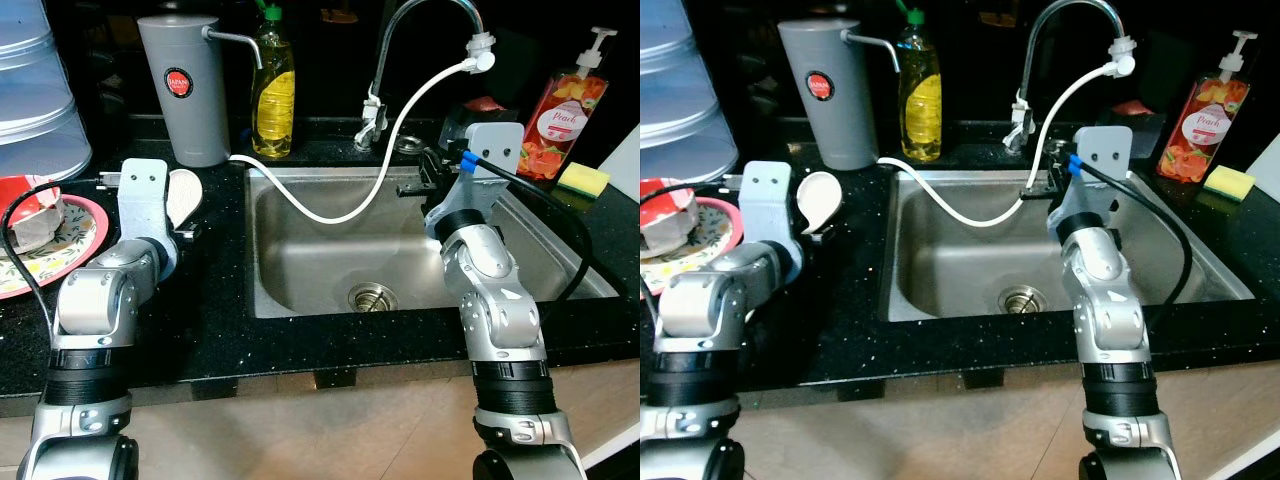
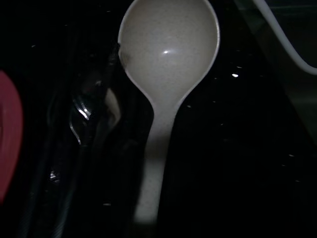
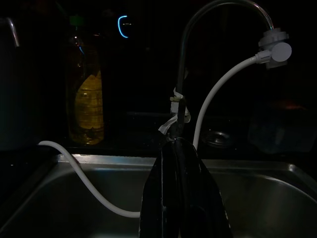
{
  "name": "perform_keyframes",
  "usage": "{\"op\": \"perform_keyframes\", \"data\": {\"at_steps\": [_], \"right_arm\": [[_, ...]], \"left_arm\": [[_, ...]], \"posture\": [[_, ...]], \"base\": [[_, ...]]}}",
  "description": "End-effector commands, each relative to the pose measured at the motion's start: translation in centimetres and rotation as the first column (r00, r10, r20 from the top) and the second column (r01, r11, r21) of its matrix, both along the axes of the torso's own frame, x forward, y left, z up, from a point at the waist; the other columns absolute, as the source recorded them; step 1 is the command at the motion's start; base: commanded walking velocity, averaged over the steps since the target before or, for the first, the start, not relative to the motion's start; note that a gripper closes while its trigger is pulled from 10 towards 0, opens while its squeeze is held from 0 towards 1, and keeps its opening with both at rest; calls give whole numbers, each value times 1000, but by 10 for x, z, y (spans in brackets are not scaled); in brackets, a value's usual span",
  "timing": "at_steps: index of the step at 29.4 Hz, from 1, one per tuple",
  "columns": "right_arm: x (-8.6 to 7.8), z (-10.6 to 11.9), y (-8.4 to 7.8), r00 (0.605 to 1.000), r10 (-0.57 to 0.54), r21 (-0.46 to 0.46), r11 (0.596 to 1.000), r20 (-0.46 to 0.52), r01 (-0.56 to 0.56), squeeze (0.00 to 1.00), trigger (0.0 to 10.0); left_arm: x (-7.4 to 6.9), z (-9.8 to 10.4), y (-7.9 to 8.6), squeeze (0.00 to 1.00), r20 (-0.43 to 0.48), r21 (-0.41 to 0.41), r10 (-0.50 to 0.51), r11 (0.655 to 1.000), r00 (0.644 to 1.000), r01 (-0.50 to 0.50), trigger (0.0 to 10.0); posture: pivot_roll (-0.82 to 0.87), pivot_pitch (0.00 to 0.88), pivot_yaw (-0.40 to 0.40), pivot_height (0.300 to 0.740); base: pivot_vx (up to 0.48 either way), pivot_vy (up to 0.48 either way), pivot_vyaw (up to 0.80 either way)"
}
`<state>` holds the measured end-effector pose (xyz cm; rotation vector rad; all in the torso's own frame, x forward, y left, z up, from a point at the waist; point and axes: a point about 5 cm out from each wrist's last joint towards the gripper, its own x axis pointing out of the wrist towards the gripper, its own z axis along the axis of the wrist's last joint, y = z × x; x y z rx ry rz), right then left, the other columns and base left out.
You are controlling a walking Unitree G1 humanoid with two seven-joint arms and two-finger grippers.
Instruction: Kitchen organization
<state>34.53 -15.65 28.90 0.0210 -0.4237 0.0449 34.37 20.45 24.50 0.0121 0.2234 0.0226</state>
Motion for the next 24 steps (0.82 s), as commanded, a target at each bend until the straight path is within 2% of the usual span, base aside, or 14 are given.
{"op": "perform_keyframes", "data": {"at_steps": [1, 2, 3, 4, 5, 7, 8, 13, 15, 16, 17, 20, 24], "right_arm": [[0, -2, -1, 1000, -4, -3, 1000, -5, 4, 0, 10000], [0, -2, -1, 1000, -4, -3, 1000, -5, 4, 0, 10000], [0, -2, -1, 1000, -4, -3, 1000, -5, 4, 0, 10000], [0, -2, -1, 1000, -4, -3, 1000, -5, 4, 0, 10000], [0, -2, -1, 1000, -4, -3, 1000, -4, 4, 0, 10000], [0, -2, -1, 1000, -4, -3, 1000, -3, 4, 0, 10000], [0, -2, -1, 1000, -3, -1, 1000, 1, 3, 0, 10000], [0, 0, 0, 1000, 4, 11, 1000, 24, -4, 0, 10000], [0, 1, 0, 999, 0, 18, 1000, 35, -1, 0, 10000], [0, 1, 0, 999, 0, 18, 1000, 35, -1, 0, 10000], [0, 2, 0, 999, -1, 21, 1000, 39, 1, 0, 10000], [1, 2, 1, 999, -2, 19, 1000, 39, 1, 0, 10000], [2, 2, 2, 999, 1, 17, 1000, 39, -1, 0, 10000]], "left_arm": [[0, -15, 3, 0, -67, -16, 18, 1000, 998, -19, 2078], [0, -16, 3, 0, -64, -20, 15, 1000, 998, -16, 1176], [1, -15, 1, 0, -57, -24, 6, 1000, 998, -7, 9216], [1, -15, 1, 0, -57, -24, 6, 1000, 998, -7, 9216], [2, -6, -3, 0, 23, 5, -17, 1000, 1000, 17, 10000], [5, 6, -9, 0, 131, 56, -54, 997, 990, 47, 10000], [6, 13, -13, 0, 188, 51, -86, 996, 978, 78, 10000], [12, 30, -22, 0, 355, 50, -134, 991, 925, 124, 10000], [16, 39, -27, 0, 431, 103, -154, 987, 889, 121, 10000], [16, 39, -27, 0, 431, 103, -154, 987, 889, 121, 10000], [18, 43, -30, 0, 468, 112, -156, 987, 870, 117, 10000], [34, 38, -46, 0, 499, 149, -194, 979, 845, 137, 10000], [44, 27, -53, 0, 471, 155, -211, 976, 857, 155, 10000]], "posture": [[-41, 61, -44, 740], [-41, 61, -44, 740], [-44, 60, -43, 740], [-44, 60, -43, 740], [-44, 60, -43, 740], [-41, 54, -43, 740], [-41, 54, -43, 740], [-41, 58, -43, 740], [-43, 60, -45, 740], [-43, 60, -45, 740], [-43, 60, -45, 740], [-44, 61, -48, 740], [-50, 61, -46, 740]], "base": [[0, 0, 0], [0, 0, 0], [0, 0, 0], [0, 0, 0], [0, 0, 0], [0, 0, 0], [0, 0, 0], [0, 0, 0], [0, 0, 0], [0, 0, 0], [0, 0, 0], [0, 0, 0], [0, 0, 0]]}}
